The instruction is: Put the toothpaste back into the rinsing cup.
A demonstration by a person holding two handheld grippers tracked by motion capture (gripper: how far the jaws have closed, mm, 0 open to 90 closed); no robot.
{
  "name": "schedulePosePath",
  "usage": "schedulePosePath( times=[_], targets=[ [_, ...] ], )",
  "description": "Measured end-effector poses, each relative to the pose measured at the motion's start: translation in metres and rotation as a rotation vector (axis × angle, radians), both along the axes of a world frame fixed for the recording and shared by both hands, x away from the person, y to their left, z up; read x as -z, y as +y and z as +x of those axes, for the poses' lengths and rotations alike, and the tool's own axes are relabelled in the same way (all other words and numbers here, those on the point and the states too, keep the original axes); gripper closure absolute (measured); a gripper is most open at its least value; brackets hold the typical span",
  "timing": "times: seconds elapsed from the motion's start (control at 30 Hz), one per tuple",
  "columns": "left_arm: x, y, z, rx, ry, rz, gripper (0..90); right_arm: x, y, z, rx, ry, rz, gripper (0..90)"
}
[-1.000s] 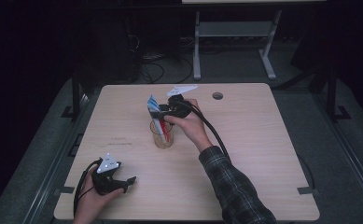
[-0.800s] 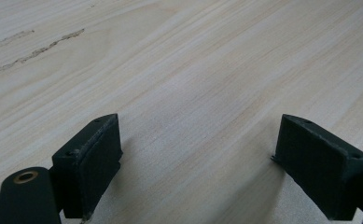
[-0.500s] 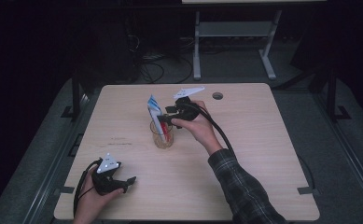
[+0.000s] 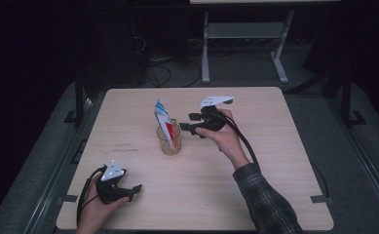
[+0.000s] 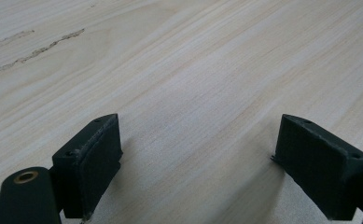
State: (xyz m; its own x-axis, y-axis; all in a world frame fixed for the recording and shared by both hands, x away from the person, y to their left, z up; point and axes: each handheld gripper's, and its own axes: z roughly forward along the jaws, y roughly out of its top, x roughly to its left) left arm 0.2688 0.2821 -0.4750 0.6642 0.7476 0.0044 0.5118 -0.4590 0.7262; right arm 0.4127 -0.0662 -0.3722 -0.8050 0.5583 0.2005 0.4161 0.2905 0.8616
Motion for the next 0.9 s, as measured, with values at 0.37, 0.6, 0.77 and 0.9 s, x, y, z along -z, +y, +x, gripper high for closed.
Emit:
schedulePosePath(
  times=[0.37,0.6,0.77,0.9],
  targets=[
    [0.0,0.0,-0.001,0.0,0.0,0.003,13.2,0.002,-0.035,-0.019,0.062,-0.016,-0.027,38.6],
    [0.0,0.0,-0.001,0.0,0.0,0.003,13.2,0.011,-0.059,-0.03,0.093,-0.005,-0.035,38.0],
    [0.0,0.0,-0.001,0.0,0.0,0.002,13.2,0.019,-0.074,-0.037,0.11,0.006,-0.048,37.7],
    [0.0,0.0,-0.001,0.0,0.0,0.003,13.2,0.027,-0.085,-0.044,0.124,0.007,-0.053,37.6]
  ],
)
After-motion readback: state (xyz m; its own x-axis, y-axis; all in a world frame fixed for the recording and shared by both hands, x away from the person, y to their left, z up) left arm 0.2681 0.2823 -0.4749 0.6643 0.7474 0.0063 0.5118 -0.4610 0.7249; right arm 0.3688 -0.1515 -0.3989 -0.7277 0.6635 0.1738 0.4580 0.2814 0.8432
